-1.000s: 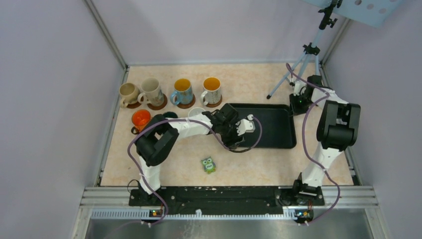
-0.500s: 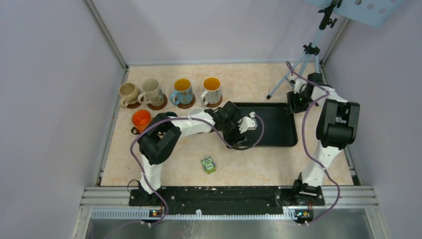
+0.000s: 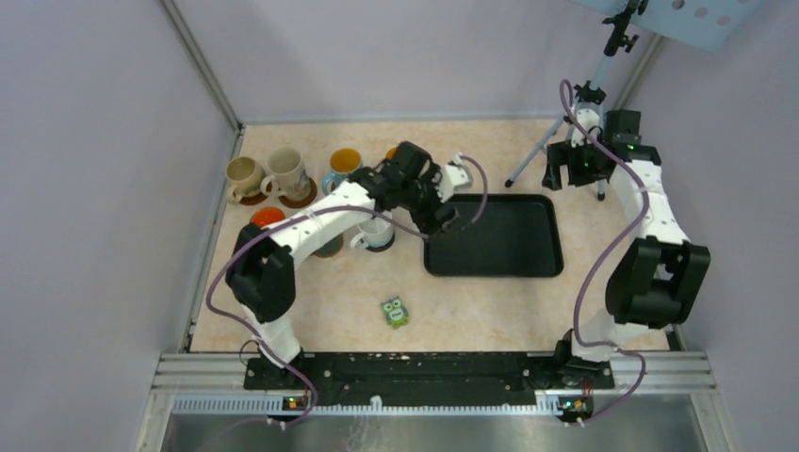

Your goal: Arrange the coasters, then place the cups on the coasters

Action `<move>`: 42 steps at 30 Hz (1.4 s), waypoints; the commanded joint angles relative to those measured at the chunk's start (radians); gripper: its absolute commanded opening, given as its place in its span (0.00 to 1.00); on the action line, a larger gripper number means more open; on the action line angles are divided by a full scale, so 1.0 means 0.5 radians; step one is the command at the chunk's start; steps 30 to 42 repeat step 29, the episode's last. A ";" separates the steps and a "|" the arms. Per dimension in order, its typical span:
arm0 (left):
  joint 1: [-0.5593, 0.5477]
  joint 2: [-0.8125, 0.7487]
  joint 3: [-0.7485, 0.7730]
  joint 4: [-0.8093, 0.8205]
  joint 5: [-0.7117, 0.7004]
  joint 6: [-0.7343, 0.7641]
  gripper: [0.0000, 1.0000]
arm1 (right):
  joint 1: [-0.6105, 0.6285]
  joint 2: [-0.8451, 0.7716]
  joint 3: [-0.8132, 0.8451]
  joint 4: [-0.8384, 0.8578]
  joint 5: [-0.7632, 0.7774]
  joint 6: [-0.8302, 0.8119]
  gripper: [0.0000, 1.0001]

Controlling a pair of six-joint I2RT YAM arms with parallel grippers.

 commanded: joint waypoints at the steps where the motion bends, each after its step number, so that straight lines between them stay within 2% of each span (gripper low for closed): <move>1: 0.370 -0.289 0.168 -0.161 0.251 -0.218 0.99 | 0.054 -0.276 0.060 -0.116 -0.203 0.058 0.84; 4: 0.711 -0.447 0.159 -0.216 0.405 -0.299 0.99 | 0.088 -0.440 -0.041 -0.114 -0.307 0.123 0.84; 9: 1.218 -0.780 -0.079 -0.208 0.306 -0.331 0.99 | 0.118 -0.658 -0.331 0.035 -0.351 0.236 0.84; 16: 1.714 -1.104 -0.521 -0.245 0.290 -0.257 0.99 | 0.118 -0.725 -0.605 0.212 -0.235 0.294 0.84; 22: 1.806 -1.251 -0.739 -0.141 0.167 -0.333 0.99 | 0.118 -0.738 -0.695 0.286 -0.152 0.284 0.84; 29: 1.820 -1.199 -0.736 -0.143 0.002 -0.452 0.99 | 0.118 -0.750 -0.679 0.296 -0.164 0.302 0.84; 42: 1.820 -1.199 -0.736 -0.143 0.002 -0.452 0.99 | 0.118 -0.750 -0.679 0.296 -0.164 0.302 0.84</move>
